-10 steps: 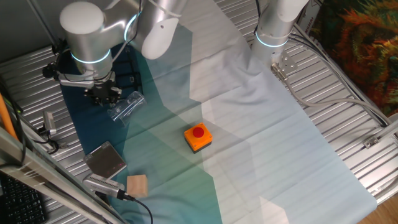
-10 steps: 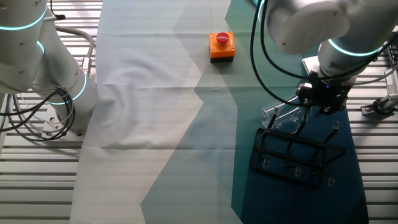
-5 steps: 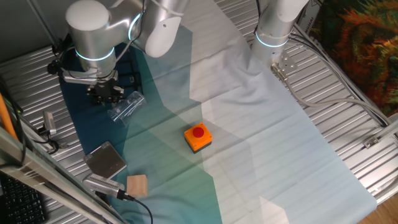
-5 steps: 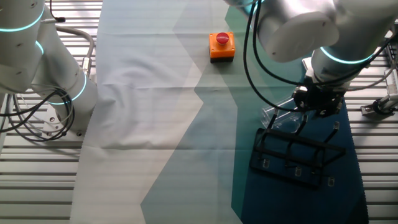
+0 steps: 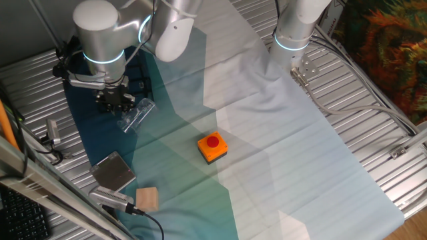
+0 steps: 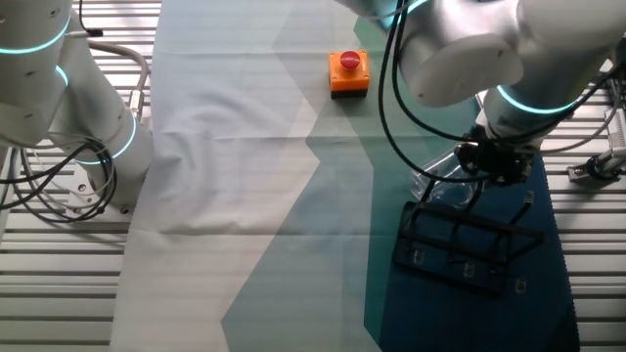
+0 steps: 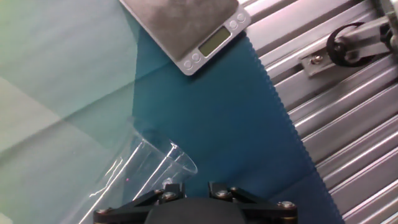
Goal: Take the cup off the cup rack
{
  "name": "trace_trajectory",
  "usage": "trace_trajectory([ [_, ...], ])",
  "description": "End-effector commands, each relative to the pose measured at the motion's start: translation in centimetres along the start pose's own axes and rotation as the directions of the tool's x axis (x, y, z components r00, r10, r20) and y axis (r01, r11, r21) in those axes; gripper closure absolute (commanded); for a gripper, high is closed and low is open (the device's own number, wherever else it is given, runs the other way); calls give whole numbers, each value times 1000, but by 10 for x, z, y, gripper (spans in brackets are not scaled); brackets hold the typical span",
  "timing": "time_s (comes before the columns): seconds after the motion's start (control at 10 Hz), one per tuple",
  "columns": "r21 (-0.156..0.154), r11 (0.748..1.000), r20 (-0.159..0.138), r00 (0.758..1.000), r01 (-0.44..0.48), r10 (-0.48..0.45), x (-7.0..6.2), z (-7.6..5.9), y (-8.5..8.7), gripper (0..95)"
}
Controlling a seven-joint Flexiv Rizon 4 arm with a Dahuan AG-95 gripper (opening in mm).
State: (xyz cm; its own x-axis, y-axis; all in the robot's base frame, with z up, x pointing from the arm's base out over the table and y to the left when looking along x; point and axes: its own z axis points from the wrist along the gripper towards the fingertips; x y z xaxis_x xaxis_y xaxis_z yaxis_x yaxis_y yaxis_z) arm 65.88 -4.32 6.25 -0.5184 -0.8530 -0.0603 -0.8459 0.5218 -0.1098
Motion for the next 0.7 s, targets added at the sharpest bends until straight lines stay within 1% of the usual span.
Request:
trace_trajectory([
  [0.1,6,1000,-9,1000,-10,10,-2,1,3,760],
  [0.2,7,1000,-10,1000,-18,18,-5,1,6,760],
  [0.4,3,999,-1,999,-47,47,-13,2,15,760],
  [0.7,6,997,-3,997,-78,78,-24,3,25,760],
])
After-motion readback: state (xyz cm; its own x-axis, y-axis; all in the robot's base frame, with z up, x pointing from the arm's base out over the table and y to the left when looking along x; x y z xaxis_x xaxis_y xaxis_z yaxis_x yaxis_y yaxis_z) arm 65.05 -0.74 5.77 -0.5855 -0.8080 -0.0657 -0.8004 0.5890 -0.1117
